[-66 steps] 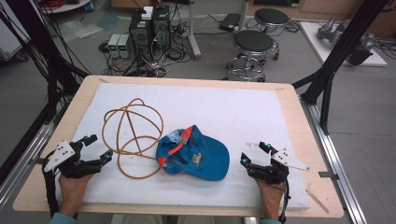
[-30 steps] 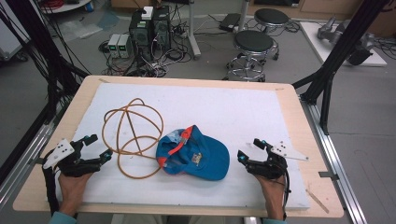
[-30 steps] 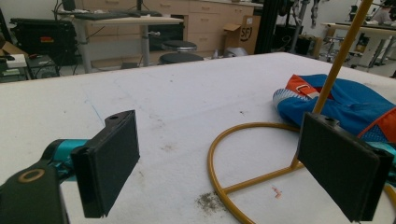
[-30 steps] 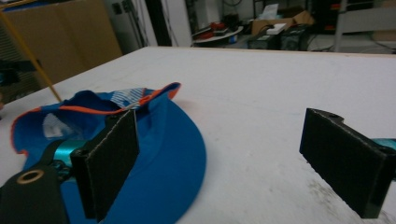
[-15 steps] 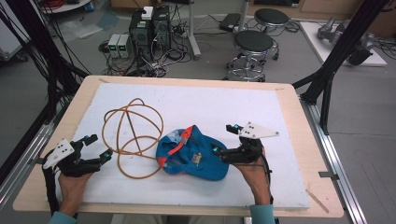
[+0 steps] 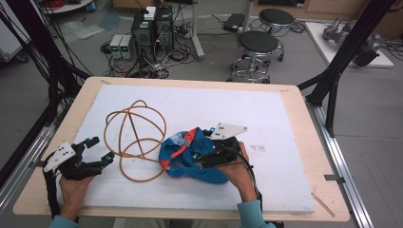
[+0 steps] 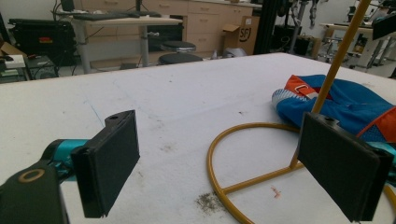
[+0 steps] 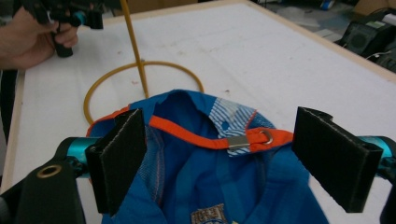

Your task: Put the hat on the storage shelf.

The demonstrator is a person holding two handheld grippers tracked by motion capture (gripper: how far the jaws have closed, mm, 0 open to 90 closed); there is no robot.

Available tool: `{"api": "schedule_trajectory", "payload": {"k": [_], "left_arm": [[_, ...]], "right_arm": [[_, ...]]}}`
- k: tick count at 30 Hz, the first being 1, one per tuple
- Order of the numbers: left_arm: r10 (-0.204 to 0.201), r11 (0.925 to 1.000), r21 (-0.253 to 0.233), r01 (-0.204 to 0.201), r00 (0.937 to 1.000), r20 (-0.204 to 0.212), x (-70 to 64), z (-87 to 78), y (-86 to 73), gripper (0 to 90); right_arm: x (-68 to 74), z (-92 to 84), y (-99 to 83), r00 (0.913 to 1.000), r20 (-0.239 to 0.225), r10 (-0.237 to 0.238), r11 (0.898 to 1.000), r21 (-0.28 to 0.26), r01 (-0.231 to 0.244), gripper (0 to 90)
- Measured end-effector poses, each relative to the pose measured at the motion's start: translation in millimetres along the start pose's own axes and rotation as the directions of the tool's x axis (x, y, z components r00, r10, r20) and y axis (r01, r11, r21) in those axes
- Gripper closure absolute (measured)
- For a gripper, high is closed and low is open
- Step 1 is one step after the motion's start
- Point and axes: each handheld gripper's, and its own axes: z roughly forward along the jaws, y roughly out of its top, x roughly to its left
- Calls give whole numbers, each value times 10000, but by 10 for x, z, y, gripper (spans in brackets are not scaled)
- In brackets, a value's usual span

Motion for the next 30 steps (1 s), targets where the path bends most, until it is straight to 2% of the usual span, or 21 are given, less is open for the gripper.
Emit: {"api": "schedule_trajectory", "payload": {"k": [5, 10, 13, 15, 17, 21, 23, 27, 30], "left_arm": [[-98, 9999, -21, 98, 10000, 8, 11, -1, -1, 134], [-101, 9999, -13, 101, 9999, 26, 16, -2, 0, 134], [-100, 9999, -47, 101, 9999, 44, 13, -6, -1, 134], [-75, 9999, -70, 75, 10000, 48, 12, -7, -3, 134], [-122, 9999, -98, 123, 9999, 53, 14, -8, -3, 134], [-162, 9998, -124, 162, 9998, 74, 20, -12, -4, 134], [-162, 9998, -129, 163, 9998, 76, 21, -12, -4, 134], [-200, 9997, -142, 201, 9998, 99, 25, -13, -4, 134], [-218, 9996, -150, 219, 9997, 94, 27, -14, -5, 134]], "right_arm": [[59, 184, 0, 9990, -343, -301, 9972, 674, 324, 187], [111, 336, 17, 9962, -615, -609, 9929, 988, 668, 229], [122, 416, -11, 9957, -828, -409, 9943, 944, 487, 254], [128, 446, -24, 9954, -825, -490, 9933, 1007, 572, 264], [155, 548, -66, 9926, -900, -811, 9853, 1433, 935, 277], [180, 625, -94, 9910, -1019, -866, 9811, 1640, 1026, 276], [215, 703, -104, 9879, -1087, -1104, 9727, 1925, 1299, 277], [238, 761, -102, 9865, -1035, -1269, 9663, 2118, 1466, 281], [237, 797, -101, 9860, -795, -1465, 9625, 2188, 1606, 354]]}}
